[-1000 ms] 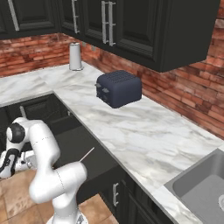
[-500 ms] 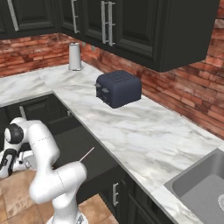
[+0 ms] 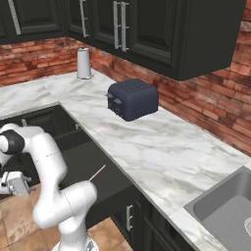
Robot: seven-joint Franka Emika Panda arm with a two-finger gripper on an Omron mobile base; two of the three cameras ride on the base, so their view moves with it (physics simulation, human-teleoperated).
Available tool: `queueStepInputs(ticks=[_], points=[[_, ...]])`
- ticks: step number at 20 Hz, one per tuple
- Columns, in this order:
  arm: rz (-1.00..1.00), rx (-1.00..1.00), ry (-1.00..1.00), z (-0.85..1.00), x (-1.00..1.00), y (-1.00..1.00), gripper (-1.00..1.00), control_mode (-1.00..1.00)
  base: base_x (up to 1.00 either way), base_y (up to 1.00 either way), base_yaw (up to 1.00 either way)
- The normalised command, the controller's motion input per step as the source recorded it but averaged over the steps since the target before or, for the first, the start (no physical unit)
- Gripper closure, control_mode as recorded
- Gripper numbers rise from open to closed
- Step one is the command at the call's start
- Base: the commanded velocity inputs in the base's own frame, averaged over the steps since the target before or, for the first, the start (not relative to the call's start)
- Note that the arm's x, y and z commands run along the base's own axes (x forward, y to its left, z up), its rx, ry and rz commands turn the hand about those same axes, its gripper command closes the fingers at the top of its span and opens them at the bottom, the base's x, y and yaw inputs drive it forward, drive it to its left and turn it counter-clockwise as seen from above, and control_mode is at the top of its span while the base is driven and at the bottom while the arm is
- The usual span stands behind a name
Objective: Take a straw from the drawer in front and place it inside the glass cup on the dining counter.
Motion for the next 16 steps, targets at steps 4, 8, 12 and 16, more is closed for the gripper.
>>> queueStepInputs(ticks=[4,8,12,16], points=[[0.0,0.21,-0.09,1.0,-0.76,0.04,-1.0,-1.0,0.0,0.0,0.0],[-0.01,0.21,-0.2,1.0,-0.39,0.0,-1.0,-1.0,0.0,0.0,0.0],[-0.04,0.19,-0.21,1.0,-0.08,-0.04,-1.0,-1.0,0.0,0.0,0.0],[-0.08,0.19,-0.15,1.0,0.0,-0.14,-1.0,-1.0,0.0,0.0,0.0]])
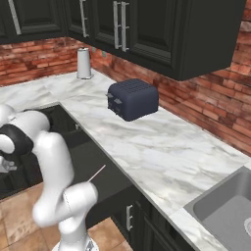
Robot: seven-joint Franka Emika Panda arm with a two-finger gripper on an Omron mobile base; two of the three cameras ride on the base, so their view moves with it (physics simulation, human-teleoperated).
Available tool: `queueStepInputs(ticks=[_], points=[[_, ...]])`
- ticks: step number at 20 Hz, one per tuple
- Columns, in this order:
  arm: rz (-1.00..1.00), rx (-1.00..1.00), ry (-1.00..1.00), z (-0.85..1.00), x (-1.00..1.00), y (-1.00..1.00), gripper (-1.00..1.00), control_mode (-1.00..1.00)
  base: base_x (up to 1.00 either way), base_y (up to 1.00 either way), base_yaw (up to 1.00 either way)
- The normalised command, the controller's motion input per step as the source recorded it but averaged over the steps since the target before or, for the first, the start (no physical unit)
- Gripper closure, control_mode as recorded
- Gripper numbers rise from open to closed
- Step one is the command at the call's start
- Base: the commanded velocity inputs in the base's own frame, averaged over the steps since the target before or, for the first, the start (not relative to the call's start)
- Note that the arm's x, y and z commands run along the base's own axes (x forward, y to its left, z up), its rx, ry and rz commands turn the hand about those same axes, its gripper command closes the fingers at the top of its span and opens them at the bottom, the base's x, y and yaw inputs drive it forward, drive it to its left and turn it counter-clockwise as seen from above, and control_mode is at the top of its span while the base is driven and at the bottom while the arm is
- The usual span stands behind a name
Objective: Take a straw from the drawer in front and place it inside the glass cup on the dining counter.
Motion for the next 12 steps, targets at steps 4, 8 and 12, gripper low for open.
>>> queueStepInputs(ticks=[4,8,12], points=[[-0.07,0.21,-0.1,1.0,0.13,-0.27,-1.0,-1.0,0.0,0.0,0.0],[-0.04,0.25,0.0,0.88,0.4,-0.42,-1.0,-1.0,0.0,0.0,0.0],[-0.01,0.28,0.09,0.53,0.68,-0.62,-1.0,-1.0,0.0,0.0,0.0]])
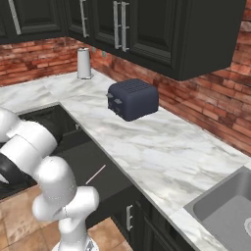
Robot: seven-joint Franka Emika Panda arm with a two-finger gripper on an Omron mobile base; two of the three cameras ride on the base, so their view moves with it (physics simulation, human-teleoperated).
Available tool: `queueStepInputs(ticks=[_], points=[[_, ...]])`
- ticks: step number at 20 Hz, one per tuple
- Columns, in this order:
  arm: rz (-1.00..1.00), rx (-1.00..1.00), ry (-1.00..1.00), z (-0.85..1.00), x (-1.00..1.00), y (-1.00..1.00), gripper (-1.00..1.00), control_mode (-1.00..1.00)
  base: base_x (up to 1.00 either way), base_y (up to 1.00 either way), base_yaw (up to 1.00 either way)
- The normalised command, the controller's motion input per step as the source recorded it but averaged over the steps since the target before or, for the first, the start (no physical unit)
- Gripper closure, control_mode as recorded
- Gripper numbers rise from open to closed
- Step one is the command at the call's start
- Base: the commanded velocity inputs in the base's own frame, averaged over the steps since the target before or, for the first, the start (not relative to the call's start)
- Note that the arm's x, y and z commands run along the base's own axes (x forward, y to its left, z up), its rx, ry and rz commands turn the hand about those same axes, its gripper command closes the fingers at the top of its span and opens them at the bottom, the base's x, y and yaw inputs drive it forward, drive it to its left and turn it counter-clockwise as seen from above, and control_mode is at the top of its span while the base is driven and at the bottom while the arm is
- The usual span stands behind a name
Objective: Take a straw from the drawer in front and place it inside the glass cup on the dining counter.
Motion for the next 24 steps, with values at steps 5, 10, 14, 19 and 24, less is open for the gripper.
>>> queueStepInputs(ticks=[5,10,14,19,24], points=[[0.0,0.3,0.12,0.12,0.79,-0.73,-1.0,-1.0,0.0,0.0,0.0],[0.0,0.33,0.16,-0.03,0.59,-0.75,-1.0,-1.0,0.0,0.0,0.0],[0.0,0.33,0.16,-0.28,0.32,-0.42,-1.0,-1.0,0.0,0.0,0.0],[0.0,0.23,0.19,-0.47,0.42,-0.06,-1.0,-1.0,0.0,0.0,0.0],[0.0,0.12,0.14,-0.53,0.45,0.0,-1.0,-1.0,0.0,0.0,0.0]])
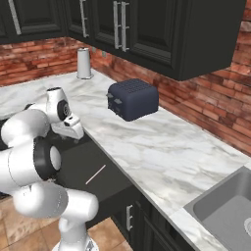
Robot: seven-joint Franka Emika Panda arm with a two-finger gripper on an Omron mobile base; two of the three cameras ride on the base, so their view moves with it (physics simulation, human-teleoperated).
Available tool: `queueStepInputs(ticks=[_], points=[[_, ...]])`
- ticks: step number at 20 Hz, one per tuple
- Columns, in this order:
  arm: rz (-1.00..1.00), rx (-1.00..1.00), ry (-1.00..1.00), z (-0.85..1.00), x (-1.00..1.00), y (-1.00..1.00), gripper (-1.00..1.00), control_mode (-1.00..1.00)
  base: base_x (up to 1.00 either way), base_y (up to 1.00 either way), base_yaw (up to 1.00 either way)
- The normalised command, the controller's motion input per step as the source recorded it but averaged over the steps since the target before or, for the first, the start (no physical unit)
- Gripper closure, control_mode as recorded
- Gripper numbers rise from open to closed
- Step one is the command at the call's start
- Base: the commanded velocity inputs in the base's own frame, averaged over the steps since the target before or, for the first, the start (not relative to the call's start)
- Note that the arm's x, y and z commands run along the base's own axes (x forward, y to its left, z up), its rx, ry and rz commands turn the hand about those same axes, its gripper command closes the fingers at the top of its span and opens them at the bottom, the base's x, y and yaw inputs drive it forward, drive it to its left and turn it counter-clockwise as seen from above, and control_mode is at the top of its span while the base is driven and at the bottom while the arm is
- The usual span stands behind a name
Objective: Take a straw from the drawer in front and place it inside the glass cup on the dining counter.
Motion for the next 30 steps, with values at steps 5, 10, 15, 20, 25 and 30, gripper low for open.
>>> queueStepInputs(ticks=[5,10,15,20,25,30], points=[[0.0,0.06,0.04,-0.49,0.41,0.0,-1.0,-1.0,0.0,0.0,0.0],[0.0,0.01,-0.01,-0.46,0.35,0.0,-1.0,-1.0,0.0,0.0,0.0],[0.0,0.0,-0.09,-0.49,0.27,0.0,-1.0,-1.0,0.0,0.0,0.0],[0.0,0.0,-0.08,-0.48,0.21,0.0,-1.0,-1.0,0.0,0.0,0.0],[0.0,0.0,-0.07,-0.45,0.17,0.0,-1.0,-1.0,0.0,0.0,0.0],[0.0,0.0,-0.06,-0.4,0.14,-0.07,-1.0,-1.0,0.0,0.0,0.0]])
